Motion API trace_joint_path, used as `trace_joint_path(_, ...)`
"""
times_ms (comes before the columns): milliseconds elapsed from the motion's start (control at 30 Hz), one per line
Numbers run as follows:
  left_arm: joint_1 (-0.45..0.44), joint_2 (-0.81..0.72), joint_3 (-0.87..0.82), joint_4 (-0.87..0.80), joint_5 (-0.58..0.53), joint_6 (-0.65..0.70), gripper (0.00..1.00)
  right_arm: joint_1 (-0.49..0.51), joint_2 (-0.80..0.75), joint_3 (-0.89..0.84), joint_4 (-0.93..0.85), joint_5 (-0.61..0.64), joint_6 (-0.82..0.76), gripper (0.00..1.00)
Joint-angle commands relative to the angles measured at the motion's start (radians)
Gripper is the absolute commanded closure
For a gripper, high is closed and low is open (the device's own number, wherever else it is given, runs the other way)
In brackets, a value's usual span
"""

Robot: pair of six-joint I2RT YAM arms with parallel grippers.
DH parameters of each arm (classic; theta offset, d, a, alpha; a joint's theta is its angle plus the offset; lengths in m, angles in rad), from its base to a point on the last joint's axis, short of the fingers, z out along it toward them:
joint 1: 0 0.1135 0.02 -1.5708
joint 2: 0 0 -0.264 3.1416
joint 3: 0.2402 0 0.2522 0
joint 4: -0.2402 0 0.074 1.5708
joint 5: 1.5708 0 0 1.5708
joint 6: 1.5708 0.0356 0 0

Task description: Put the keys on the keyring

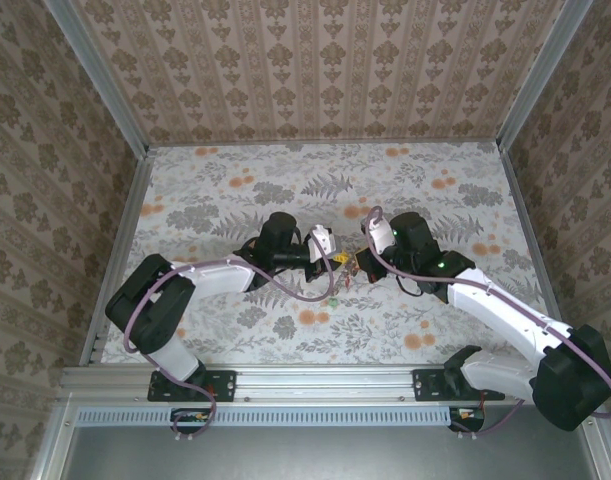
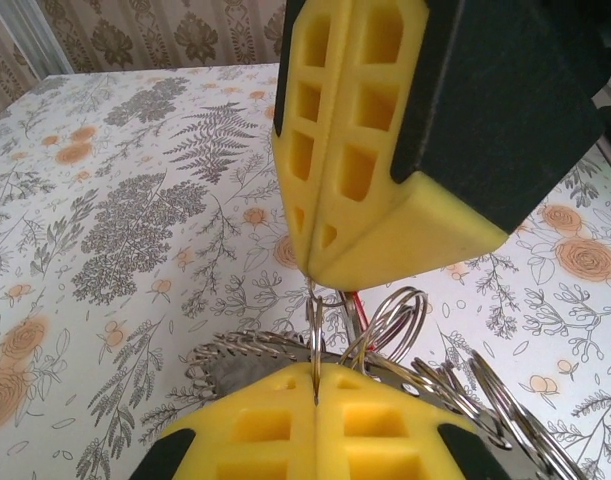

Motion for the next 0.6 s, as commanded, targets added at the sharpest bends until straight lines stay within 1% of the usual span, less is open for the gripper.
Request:
trace_joint_path(0,0.000,-0.022,-0.015,0.052,-0.012,-0.023,1.00,-0.018,0.005,-0.008,0.004,0.032,0.045,1.00)
trace_joint_path(300,-0.012,-0.015,-0.006,0.024,-0.017,-0.004,1.00,-0.023,0.023,-0.014,0.052,-0.032,0.074,1.00)
trace_joint_path(433,-0.015,-0.009,0.001,0.010,-0.023,0.003,1.00,-0.023,0.001,-0.013,0.095,-0.089,0.061,1.00)
trace_joint_path(533,-0.015,-0.007,0.008,-0.002,-0.023,0.006,0.89,-0.023,-0.001,0.002,0.091,-0.125,0.043,1.00)
trace_joint_path(567,-0.015,-0.005,0.013,-0.006,-0.021,0.005,0.88,-0.023,0.001,0.008,0.085,-0.133,0.036,1.00)
